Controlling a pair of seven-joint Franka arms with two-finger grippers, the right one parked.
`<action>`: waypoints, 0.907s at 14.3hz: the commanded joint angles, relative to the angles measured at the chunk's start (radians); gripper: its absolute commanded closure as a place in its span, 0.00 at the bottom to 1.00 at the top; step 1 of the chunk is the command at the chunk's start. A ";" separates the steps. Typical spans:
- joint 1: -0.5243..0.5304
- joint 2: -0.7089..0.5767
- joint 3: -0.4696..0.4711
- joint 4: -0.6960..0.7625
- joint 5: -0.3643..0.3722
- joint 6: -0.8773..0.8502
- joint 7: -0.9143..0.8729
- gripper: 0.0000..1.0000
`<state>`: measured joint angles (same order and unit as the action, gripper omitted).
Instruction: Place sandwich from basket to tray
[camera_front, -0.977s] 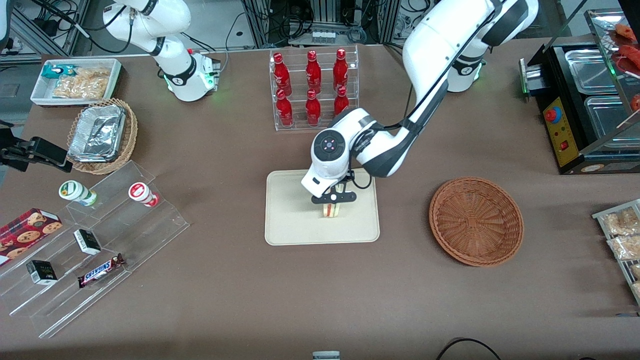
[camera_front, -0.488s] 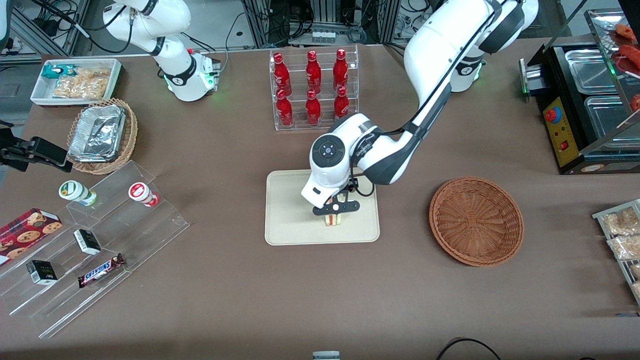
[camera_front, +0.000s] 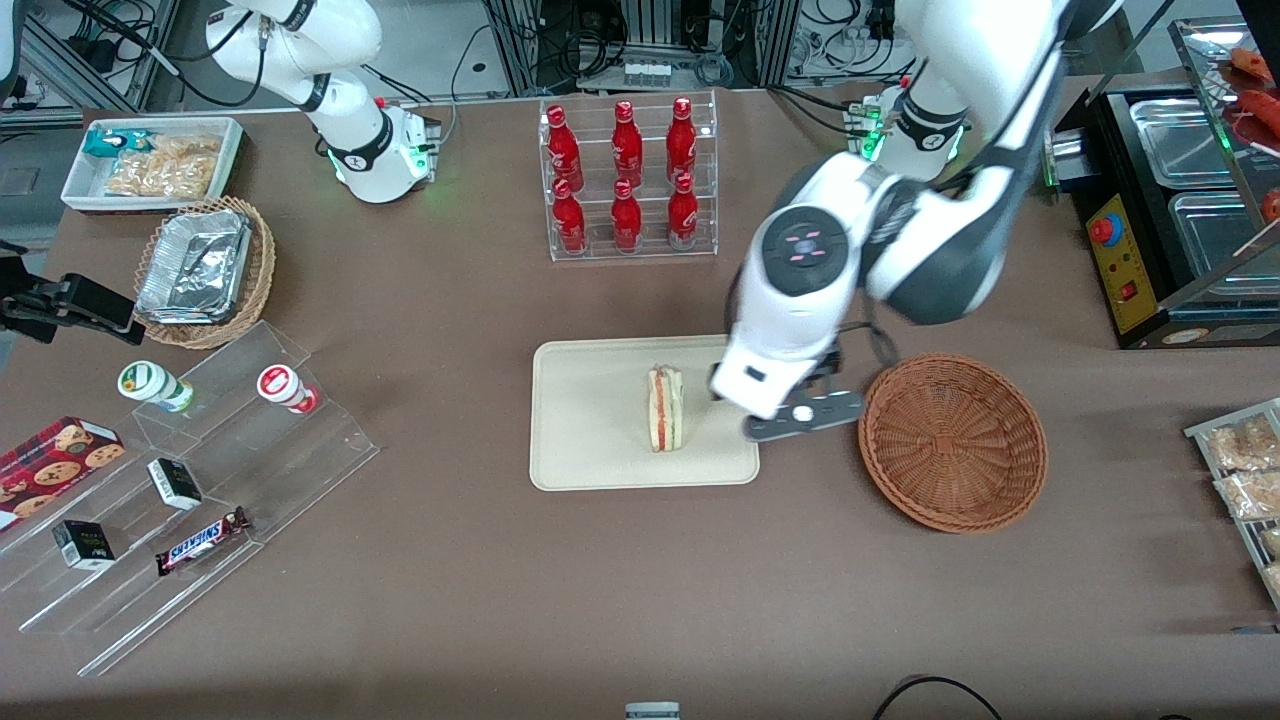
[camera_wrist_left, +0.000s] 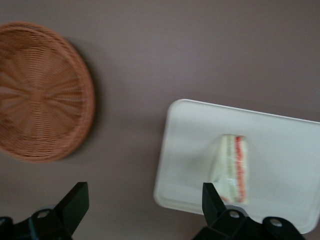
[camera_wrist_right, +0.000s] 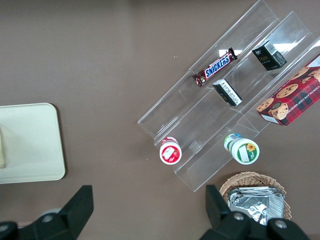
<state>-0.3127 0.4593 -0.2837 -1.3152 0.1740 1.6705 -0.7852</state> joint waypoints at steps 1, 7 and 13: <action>0.128 -0.129 -0.009 -0.108 -0.056 -0.058 0.154 0.00; 0.343 -0.250 -0.006 -0.122 -0.065 -0.250 0.351 0.00; 0.365 -0.422 -0.006 -0.296 -0.065 -0.248 0.353 0.00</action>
<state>0.0432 0.1141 -0.2866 -1.5359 0.1199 1.4105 -0.4377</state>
